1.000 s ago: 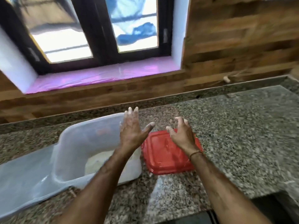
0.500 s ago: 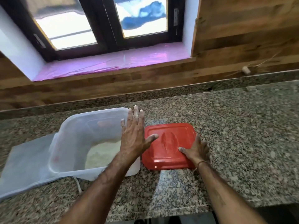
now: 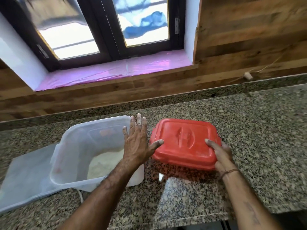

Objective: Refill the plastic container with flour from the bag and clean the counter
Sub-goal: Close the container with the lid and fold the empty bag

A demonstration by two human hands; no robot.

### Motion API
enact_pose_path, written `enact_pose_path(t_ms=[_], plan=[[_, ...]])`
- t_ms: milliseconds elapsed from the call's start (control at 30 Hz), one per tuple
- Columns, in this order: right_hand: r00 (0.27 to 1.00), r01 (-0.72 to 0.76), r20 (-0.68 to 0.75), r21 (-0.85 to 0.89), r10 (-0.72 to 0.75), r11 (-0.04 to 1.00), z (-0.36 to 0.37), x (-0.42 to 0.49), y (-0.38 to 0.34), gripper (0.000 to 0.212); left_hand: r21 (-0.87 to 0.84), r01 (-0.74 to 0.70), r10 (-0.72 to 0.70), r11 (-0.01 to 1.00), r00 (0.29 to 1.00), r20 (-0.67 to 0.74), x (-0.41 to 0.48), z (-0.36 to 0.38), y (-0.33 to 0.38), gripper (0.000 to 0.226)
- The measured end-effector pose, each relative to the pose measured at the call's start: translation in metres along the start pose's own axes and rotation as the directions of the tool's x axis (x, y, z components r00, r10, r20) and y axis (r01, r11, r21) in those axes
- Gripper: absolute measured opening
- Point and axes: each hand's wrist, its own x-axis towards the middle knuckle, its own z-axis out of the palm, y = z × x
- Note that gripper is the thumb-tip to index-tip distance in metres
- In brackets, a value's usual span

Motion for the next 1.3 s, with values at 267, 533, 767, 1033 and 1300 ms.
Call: enact_pose_path(t_ms=[267,533,767,1033,1300], plan=[[0.945,0.148,0.271,0.139,-0.181,0.979,0.042,-0.08,-0.09,0.049,-0.797,0.032,-0.09,0.603,0.996,-0.028,-0.011,-0.049,-0.014,0.111],[0.873,0.266,0.426,-0.012,-0.236,0.964,0.183,-0.191,-0.053,0.039,-0.964,-0.063,-0.364,0.257,0.918,-0.157,-0.082,-0.112,-0.152,0.061],[0.807,0.579,0.384,-0.37,-0.448,0.727,0.238,-0.219,0.016,0.068,-0.919,0.219,-0.545,0.327,0.838,0.006,-0.123,-0.08,-0.247,0.083],[0.782,0.604,0.317,-0.597,-0.536,0.528,0.232,-0.228,0.037,0.064,-0.917,0.268,-0.53,0.297,0.845,0.076,-0.127,-0.075,-0.228,0.089],[0.785,0.582,0.351,-0.699,-0.51,0.416,0.238,-0.223,0.044,0.061,-0.882,0.288,-0.494,0.374,0.866,0.073,-0.121,-0.081,-0.224,0.076]])
